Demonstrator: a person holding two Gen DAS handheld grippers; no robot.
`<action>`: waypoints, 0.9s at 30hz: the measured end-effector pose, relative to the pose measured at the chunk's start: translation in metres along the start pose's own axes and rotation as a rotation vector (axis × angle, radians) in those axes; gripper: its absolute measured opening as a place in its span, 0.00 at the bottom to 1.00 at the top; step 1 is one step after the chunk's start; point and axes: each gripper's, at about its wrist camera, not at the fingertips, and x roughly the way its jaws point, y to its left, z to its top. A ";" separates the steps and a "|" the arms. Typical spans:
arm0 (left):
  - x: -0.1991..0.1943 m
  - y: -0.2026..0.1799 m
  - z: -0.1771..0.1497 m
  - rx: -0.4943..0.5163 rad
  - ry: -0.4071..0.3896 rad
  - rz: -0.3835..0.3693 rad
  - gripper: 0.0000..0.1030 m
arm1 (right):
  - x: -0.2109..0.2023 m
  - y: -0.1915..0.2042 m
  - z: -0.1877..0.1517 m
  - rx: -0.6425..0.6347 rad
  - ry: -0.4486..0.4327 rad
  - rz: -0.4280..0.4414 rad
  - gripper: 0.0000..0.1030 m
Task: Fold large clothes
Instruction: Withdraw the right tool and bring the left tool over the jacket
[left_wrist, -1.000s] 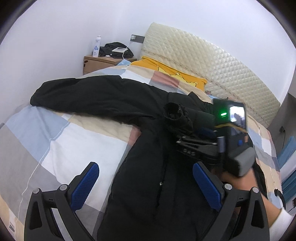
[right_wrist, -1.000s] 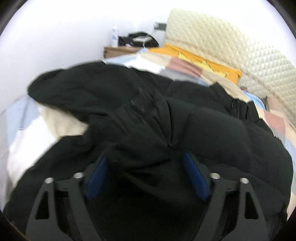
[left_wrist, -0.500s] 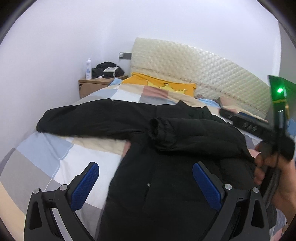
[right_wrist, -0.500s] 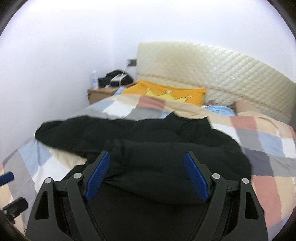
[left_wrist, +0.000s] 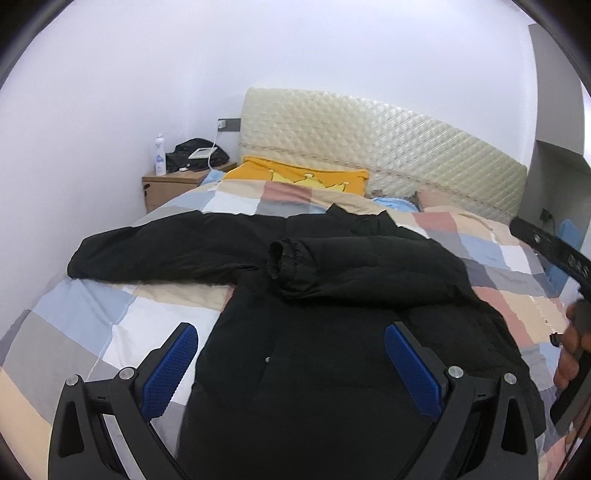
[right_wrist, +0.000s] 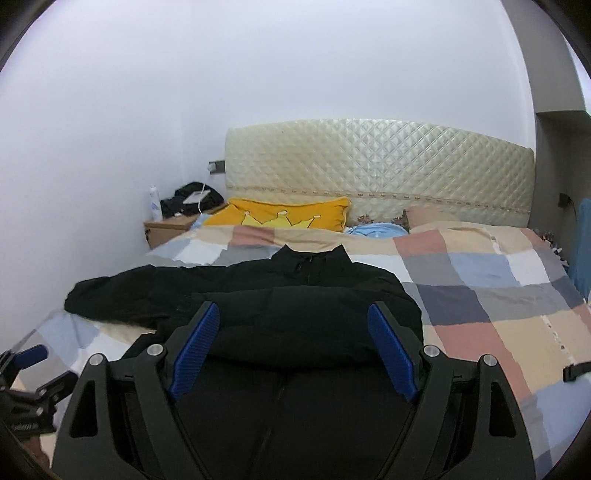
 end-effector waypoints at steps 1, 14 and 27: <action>-0.002 -0.003 -0.001 0.008 -0.007 -0.007 0.99 | -0.005 -0.002 -0.003 -0.007 -0.003 -0.007 0.80; -0.021 -0.028 -0.026 0.062 0.007 -0.030 0.99 | -0.086 -0.031 -0.047 0.053 0.021 -0.013 0.80; -0.020 -0.047 -0.049 0.101 0.032 -0.092 0.99 | -0.132 -0.044 -0.093 -0.008 0.048 -0.044 0.81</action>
